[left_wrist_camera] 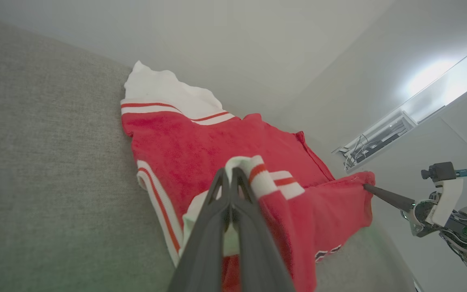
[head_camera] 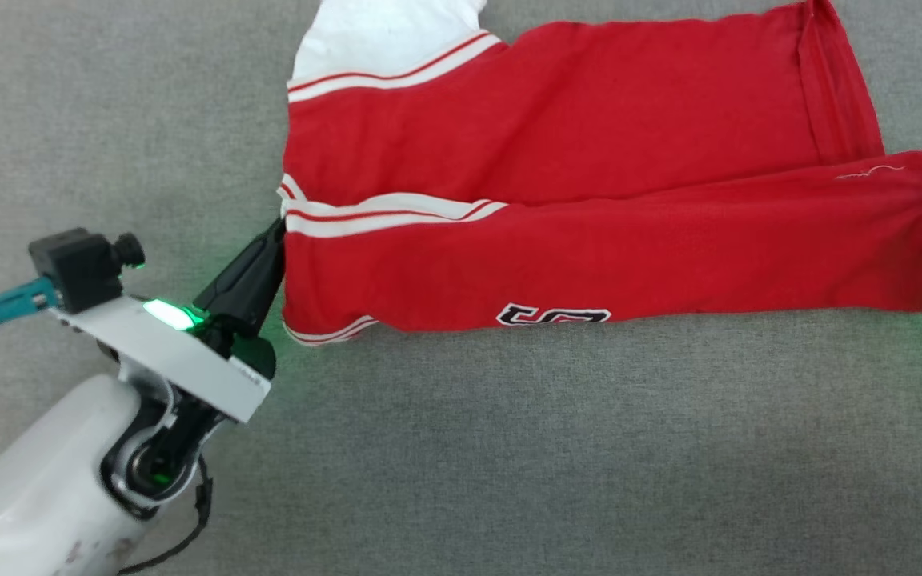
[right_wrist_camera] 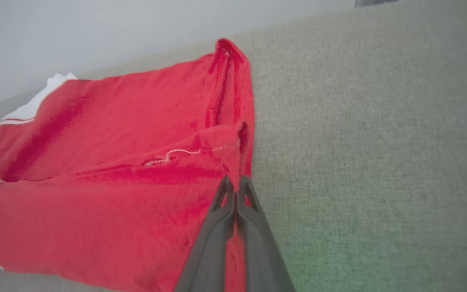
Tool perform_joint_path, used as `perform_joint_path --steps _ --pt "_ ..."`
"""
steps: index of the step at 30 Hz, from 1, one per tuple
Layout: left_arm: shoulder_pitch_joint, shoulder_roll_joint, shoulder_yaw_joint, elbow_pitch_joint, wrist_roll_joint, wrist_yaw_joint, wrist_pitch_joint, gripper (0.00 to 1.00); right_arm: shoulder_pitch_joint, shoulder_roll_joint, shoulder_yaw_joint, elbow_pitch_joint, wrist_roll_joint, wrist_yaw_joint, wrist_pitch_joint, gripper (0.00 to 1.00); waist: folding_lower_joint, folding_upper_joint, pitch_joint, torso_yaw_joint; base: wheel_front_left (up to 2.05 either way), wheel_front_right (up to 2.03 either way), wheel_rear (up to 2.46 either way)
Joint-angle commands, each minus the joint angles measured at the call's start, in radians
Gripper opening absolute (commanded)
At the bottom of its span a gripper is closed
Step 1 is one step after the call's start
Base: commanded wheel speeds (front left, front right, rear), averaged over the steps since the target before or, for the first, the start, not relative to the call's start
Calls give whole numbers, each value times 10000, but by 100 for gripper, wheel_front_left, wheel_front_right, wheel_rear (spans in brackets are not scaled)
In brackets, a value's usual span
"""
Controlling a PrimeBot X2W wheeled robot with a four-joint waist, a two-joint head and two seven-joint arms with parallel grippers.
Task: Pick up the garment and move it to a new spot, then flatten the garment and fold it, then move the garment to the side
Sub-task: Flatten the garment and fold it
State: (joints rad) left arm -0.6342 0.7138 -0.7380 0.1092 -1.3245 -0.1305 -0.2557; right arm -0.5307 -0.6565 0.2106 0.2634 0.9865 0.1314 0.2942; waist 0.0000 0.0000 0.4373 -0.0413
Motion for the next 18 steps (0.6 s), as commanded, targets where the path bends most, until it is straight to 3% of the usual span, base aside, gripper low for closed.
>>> perform_joint_path --steps 1,11,12,13,14,15,16,17,18 --pt "-190 -169 -29 289 43 11 -55 0 -231 129 123 270 -44 -15 -129 0 0 0 174 -45 0 0 0" --pt "-1017 -782 -921 2659 678 12 -61 0 -1075 233 1445 1628 -183 -15 -1028 0 0 0 465 31 0 0 0" --pt "-1089 -785 -1053 2801 746 14 -62 5 -1126 244 1576 1699 -175 -15 -1087 0 0 0 453 22 0 0 0" --pt "-1156 -798 -1170 2939 766 14 -63 16 -1183 247 1750 1745 -192 -15 -1164 0 0 0 425 8 0 0 0" --pt "-1233 -806 -1250 3018 766 14 -65 40 -1235 222 1902 1807 -242 -15 -1262 0 0 0 380 3 0 0 0" --pt "-1317 -773 -1326 3060 795 14 -66 78 -1269 189 2016 1859 -298 -15 -1395 10 0 0 317 5 0 0 0" --pt "-1406 -720 -1420 3066 833 14 -68 100 -1284 158 2106 1931 -345 -15 -1545 64 0 0 246 10 0 0 0" --pt "-1497 -641 -1515 3044 883 14 -69 100 -1284 128 2172 1997 -370 -15 -1693 100 0 0 161 23 0 0 0" --pt "-1583 -541 -1635 2998 977 14 -64 100 -1264 82 2224 2062 -406 -15 -1845 100 0 0 72 42 0 0 0"
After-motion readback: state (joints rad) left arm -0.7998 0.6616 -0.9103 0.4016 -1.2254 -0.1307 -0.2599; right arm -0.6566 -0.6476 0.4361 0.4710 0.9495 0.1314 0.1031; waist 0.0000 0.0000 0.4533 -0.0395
